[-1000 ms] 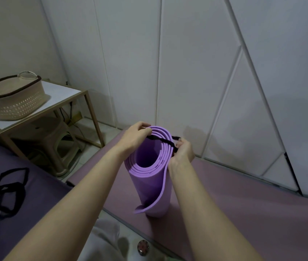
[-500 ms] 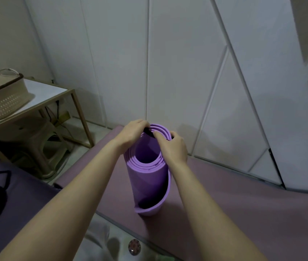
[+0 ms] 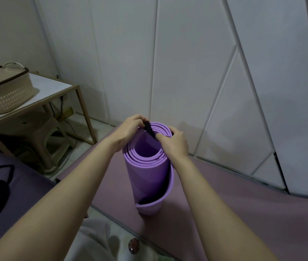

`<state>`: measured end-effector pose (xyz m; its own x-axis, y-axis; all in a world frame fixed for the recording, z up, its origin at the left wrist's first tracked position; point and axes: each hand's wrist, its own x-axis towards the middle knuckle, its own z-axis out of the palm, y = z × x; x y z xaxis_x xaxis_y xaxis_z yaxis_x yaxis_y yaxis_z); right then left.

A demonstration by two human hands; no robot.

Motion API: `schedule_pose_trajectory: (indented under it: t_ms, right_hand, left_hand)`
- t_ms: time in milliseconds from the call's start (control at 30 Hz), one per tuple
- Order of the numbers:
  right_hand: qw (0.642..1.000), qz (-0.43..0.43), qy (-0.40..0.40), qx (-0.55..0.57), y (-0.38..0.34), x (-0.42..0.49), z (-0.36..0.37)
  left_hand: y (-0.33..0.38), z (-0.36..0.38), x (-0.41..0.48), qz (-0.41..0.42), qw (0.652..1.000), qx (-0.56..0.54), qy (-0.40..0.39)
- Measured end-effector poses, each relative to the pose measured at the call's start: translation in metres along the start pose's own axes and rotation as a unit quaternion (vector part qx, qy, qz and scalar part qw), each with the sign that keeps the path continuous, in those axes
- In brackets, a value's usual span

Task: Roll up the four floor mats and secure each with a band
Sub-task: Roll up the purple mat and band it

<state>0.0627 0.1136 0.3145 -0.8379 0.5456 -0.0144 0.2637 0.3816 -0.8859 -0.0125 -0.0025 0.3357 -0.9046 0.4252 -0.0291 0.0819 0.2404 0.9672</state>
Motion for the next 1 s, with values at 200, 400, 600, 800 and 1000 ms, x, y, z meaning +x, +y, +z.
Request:
schedule_pose_trajectory:
  t_ms: [200, 400, 600, 800, 1000]
  right_hand:
    - [1.0, -0.002, -0.006, 0.011, 0.0, 0.007, -0.001]
    - [1.0, -0.003, 0.003, 0.029, 0.0, 0.017, -0.008]
    - [0.998, -0.009, 0.056, 0.036, -0.003, 0.028, -0.011]
    - [0.996, -0.007, 0.075, 0.04, -0.007, 0.035, -0.008]
    - [0.996, 0.006, 0.085, 0.038, -0.011, 0.037, 0.001]
  left_hand:
    - [-0.009, -0.01, 0.006, 0.056, 0.997, 0.034, -0.052]
    - [-0.012, -0.025, 0.011, 0.136, 0.98, 0.142, 0.003]
    - [-0.038, -0.04, -0.013, 0.249, 0.917, 0.308, 0.049]
    - [-0.053, -0.04, -0.048, 0.325, 0.876, 0.356, 0.002]
    - [-0.047, -0.035, -0.06, 0.435, 0.817, 0.38, -0.003]
